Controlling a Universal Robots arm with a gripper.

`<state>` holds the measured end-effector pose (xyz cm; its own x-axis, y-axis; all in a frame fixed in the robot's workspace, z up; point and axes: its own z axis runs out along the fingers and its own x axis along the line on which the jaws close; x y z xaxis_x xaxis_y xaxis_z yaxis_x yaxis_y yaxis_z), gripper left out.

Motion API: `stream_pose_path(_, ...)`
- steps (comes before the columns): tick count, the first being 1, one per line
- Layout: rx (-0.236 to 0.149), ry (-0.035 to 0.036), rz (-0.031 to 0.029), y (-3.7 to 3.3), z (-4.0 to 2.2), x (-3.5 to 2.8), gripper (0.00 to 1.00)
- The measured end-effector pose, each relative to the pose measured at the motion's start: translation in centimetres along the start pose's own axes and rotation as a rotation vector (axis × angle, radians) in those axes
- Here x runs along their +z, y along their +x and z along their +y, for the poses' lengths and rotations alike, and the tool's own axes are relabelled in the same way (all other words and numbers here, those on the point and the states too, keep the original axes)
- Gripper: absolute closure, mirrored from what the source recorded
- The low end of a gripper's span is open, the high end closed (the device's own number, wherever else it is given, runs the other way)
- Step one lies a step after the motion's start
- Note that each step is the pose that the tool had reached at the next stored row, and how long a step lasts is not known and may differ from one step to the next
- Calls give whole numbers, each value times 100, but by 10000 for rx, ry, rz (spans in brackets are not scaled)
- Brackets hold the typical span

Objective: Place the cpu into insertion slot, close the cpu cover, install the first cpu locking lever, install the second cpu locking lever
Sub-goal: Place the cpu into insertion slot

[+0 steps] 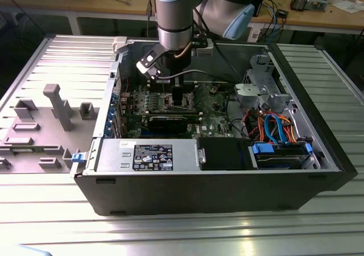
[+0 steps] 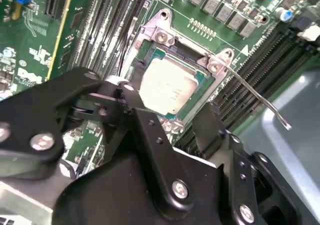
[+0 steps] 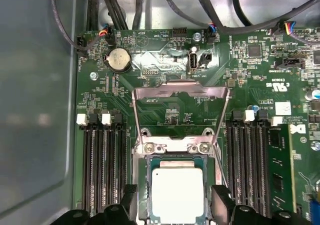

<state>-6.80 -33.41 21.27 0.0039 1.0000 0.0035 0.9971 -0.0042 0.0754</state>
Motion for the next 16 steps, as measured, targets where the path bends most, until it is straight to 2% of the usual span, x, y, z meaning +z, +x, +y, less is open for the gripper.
stream_pose_path(1, 1, 69, 1, 0, 8, -15, 33)
stream_pose_path(3, 0, 242, 2, 1, 28, -30, 45)
stream_pose_path(4, 2, 325, 2, 0, 39, -32, 45)
stream_pose_path(5, 3, 442, 4, 0, 56, -33, 69)
stream_pose_path(7, 2, 446, 5, 0, 58, -32, 82)
stream_pose_path(9, 2, 450, 5, 0, 59, -32, 82)
stream_pose_path(10, 2, 453, 5, 0, 60, -32, 88)
stream_pose_path(15, 2, 466, 5, 0, 64, -32, 89)
stream_pose_path(16, 3, 493, 5, 1, 72, -31, 89)
